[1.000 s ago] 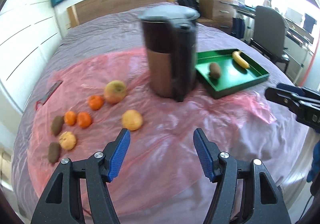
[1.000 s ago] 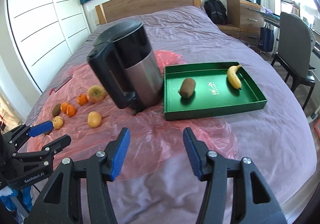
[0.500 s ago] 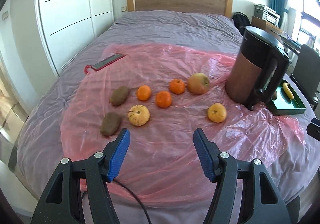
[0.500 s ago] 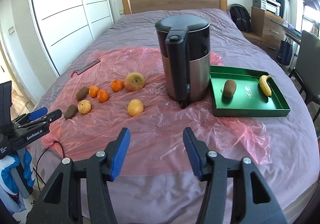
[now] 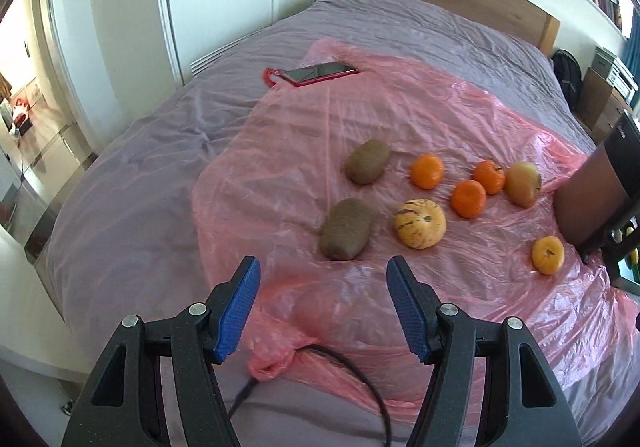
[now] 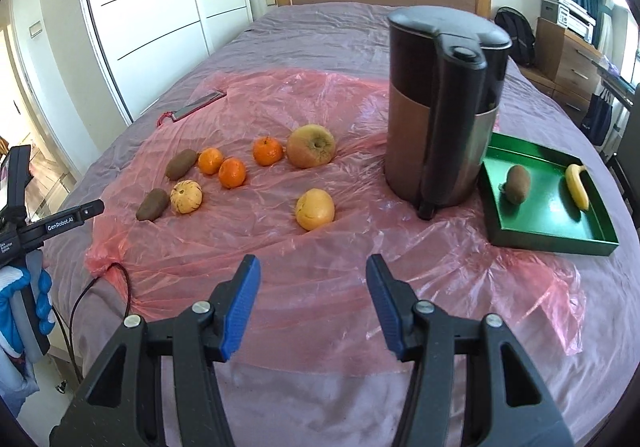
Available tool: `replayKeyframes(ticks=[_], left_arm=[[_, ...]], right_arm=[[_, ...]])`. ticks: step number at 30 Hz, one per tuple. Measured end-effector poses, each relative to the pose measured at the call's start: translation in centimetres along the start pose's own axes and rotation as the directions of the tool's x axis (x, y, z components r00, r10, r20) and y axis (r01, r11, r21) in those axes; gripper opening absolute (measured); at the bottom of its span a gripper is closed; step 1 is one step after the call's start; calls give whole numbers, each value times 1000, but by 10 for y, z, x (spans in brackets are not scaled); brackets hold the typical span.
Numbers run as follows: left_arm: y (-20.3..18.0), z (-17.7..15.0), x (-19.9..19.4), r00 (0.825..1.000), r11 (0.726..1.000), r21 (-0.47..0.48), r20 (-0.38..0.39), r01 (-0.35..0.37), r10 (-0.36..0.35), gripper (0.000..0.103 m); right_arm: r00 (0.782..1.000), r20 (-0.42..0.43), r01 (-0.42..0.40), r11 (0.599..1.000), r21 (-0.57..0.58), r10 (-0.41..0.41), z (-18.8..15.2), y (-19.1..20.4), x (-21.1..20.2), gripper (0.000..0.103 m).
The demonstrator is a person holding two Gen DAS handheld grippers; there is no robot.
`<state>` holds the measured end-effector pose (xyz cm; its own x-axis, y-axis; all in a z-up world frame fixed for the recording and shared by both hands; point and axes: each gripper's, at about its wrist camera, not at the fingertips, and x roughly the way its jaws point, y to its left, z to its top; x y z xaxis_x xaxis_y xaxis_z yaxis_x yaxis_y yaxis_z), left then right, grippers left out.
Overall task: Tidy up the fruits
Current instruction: 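Withdraw both open tools from the tray back toward the fruit, then grasp the second kiwi with the left tool while the right tool grasps the yellow pear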
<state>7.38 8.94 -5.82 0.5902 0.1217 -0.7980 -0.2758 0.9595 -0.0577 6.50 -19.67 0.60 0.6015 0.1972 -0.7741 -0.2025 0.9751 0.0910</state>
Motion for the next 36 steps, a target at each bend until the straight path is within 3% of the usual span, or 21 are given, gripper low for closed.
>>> replayKeyframes(ticks=[7, 18, 36], left_arm=[[21, 13, 42, 995, 1000, 10, -96, 11, -10, 60], [-28, 21, 103, 975, 967, 230, -215, 112, -61, 60], [-41, 34, 148, 949, 957, 229, -297, 179, -106, 59]], right_arm=[[997, -48, -64, 997, -33, 63, 19, 9, 59, 44], [989, -105, -106, 993, -41, 102, 39, 2, 128, 44], [983, -162, -89, 996, 28, 92, 43, -21, 183, 44]])
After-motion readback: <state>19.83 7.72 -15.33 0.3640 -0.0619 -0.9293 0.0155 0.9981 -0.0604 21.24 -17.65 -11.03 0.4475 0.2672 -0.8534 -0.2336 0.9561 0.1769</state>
